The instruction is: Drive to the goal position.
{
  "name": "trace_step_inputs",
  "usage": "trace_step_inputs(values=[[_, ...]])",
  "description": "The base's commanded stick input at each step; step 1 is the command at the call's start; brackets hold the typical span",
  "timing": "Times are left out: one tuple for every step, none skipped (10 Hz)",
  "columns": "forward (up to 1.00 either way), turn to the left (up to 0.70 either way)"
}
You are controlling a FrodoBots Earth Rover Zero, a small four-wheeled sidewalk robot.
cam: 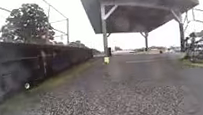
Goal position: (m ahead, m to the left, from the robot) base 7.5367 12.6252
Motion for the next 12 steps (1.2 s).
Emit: trace_step_inputs(values=[[1.0,0.18],[1.0,0.0],[1.0,0.0],[1.0,0.0],[1.0,0.0],[1.0,0.0],[1.0,0.0],[1.0,0.0],[1.0,0.12],[1.0,0.36],[1.0,0.25],[1.0,0.01]])
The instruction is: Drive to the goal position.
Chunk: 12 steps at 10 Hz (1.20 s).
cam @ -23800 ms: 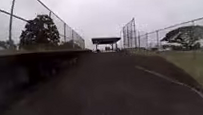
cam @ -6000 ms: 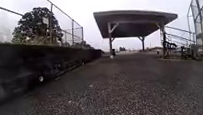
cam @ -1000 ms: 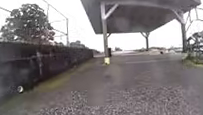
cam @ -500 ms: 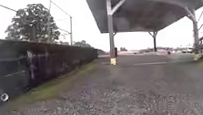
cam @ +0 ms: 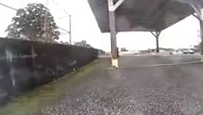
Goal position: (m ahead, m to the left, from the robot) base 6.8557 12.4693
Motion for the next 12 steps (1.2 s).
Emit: trace_step_inputs(values=[[1.0,0.0],[1.0,0.0],[1.0,0.0],[1.0,0.0],[1.0,0.0],[1.0,0.0],[1.0,0.0],[1.0,0.0],[1.0,0.0],[1.0,-0.02],[1.0,-0.17],[1.0,-0.37]])
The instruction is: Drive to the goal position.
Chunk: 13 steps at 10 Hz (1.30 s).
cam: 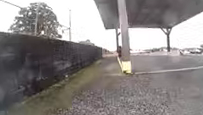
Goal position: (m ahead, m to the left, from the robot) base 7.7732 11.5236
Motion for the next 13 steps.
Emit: trace_step_inputs(values=[[1.0,-0.25],[1.0,-0.08],[1.0,0.0],[1.0,0.0],[1.0,0.0],[1.0,0.0],[1.0,0.0],[1.0,0.0],[1.0,-0.13],[1.0,-0.15],[1.0,0.0],[1.0,0.0],[1.0,0.0]])
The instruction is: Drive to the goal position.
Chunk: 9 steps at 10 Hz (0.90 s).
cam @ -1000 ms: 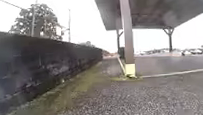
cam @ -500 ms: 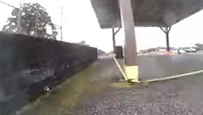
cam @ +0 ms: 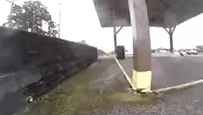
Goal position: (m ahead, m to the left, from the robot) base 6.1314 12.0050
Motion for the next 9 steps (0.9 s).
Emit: trace_step_inputs(values=[[1.0,0.0],[1.0,0.0],[1.0,0.0],[1.0,0.0],[1.0,0.0],[1.0,0.0],[1.0,0.0],[1.0,0.0],[1.0,0.0]])
